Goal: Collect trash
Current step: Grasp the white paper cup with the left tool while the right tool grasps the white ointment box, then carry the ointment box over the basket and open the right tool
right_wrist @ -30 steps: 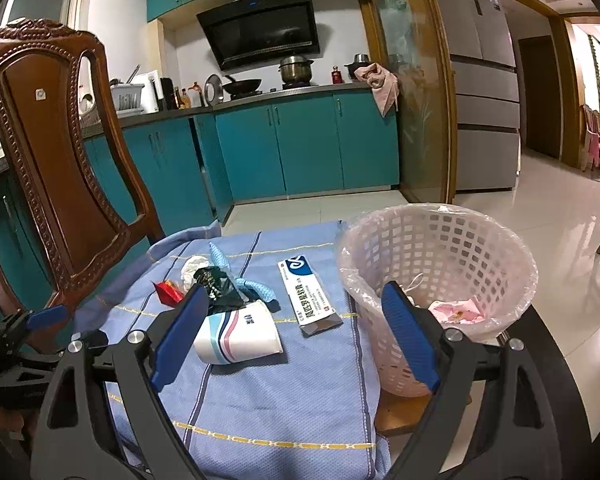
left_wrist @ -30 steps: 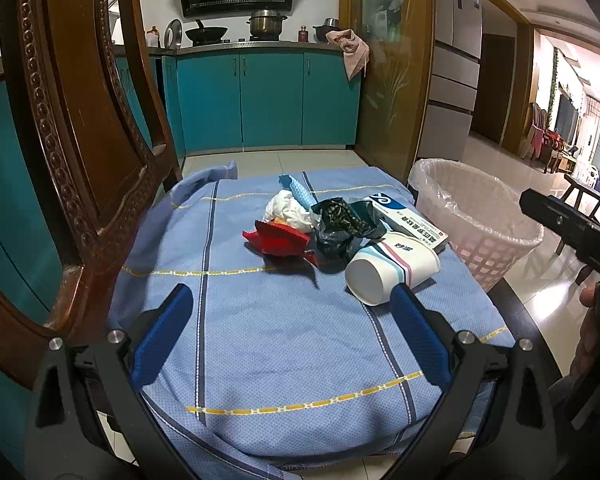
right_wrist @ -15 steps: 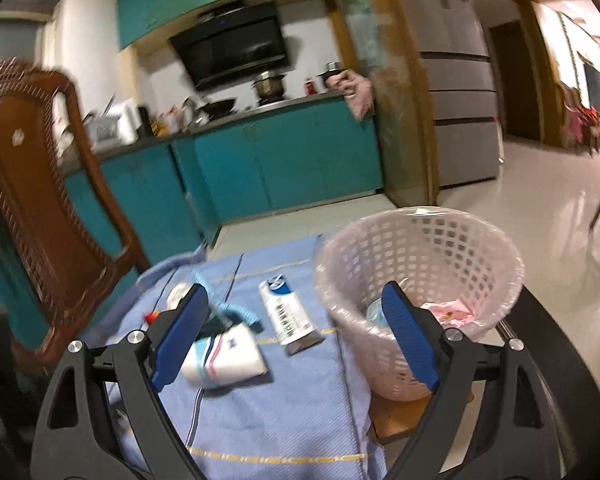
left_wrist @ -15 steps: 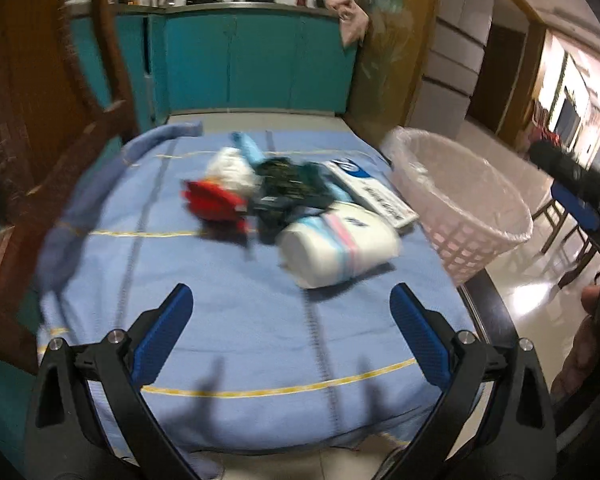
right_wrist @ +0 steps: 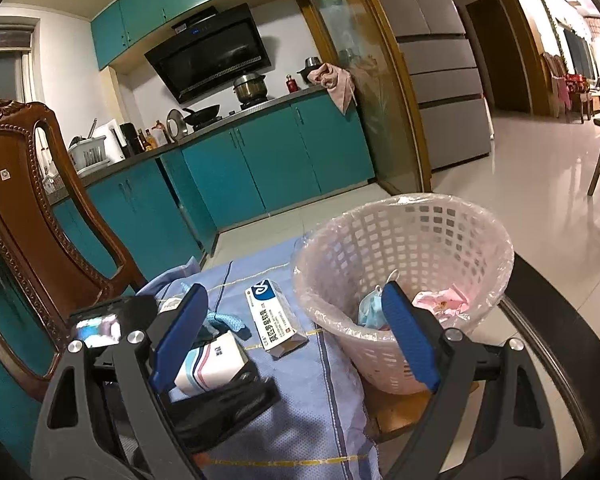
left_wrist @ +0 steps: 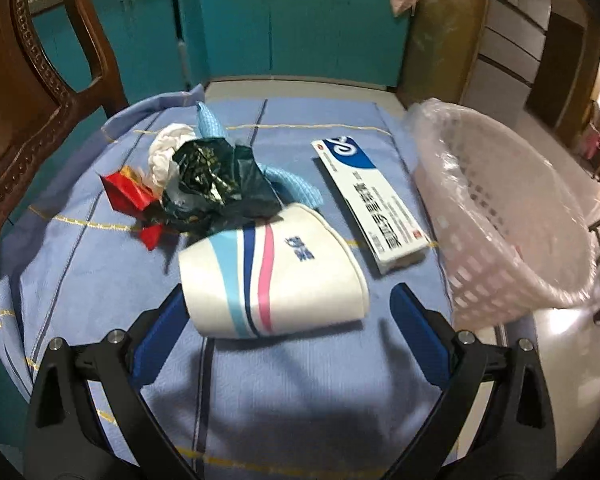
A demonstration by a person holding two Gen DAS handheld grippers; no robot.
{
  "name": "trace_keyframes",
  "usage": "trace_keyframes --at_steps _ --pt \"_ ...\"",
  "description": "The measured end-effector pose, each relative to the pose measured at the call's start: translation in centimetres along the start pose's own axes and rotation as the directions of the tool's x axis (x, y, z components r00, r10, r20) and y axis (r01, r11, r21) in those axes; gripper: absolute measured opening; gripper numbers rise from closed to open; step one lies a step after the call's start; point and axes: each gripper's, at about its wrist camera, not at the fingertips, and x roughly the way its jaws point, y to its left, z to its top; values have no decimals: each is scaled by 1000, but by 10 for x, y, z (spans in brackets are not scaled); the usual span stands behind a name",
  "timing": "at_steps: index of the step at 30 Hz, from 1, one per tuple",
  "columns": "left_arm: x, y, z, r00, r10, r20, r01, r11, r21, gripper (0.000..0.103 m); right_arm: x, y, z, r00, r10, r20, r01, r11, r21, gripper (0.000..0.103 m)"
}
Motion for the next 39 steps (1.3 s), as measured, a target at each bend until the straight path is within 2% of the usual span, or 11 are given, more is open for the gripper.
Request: trace_keyframes --at_steps 2,7,11,15,17,19,22,24,30,37,39 --pt "5 1 2 1000 -1 -8 1 1000 -5 88 2 0 0 1000 2 -10 -2 1000 -6 86" --pt "4 17 -3 1000 -25 1 25 1000 -1 87 9 1 0 999 6 -44 -7 1000 -24 86" --pt "-25 46 -15 997 -51 56 49 998 42 87 19 10 -4 996 11 -93 -19 996 -84 87" --pt "-71 83 -14 986 -69 152 57 995 82 87 41 30 -10 984 12 -178 -51 974 -219 86" --pt "-99 100 -10 970 -75 232 52 993 103 87 55 41 -13 978 5 -209 -66 956 -286 85" --pt "-122 120 -7 938 -144 314 110 986 123 87 78 52 -19 963 -22 -269 -78 932 -353 83" --pt "-142 151 -8 872 -153 465 94 985 146 87 106 60 -27 936 -48 -348 -102 910 -401 69" --pt "-139 168 -11 857 -129 500 82 990 114 87 123 64 -30 925 -72 -372 -101 900 -425 66" --pt "-126 190 -8 866 -100 490 78 995 65 87 165 56 -35 882 -107 -459 -99 910 -403 56" --pt "-124 196 -9 874 -113 472 94 993 65 87 176 68 -41 885 -173 -433 -79 860 -505 47" --pt "-123 195 -8 879 -113 464 100 994 51 87 174 66 -40 884 -146 -444 -98 870 -483 42"
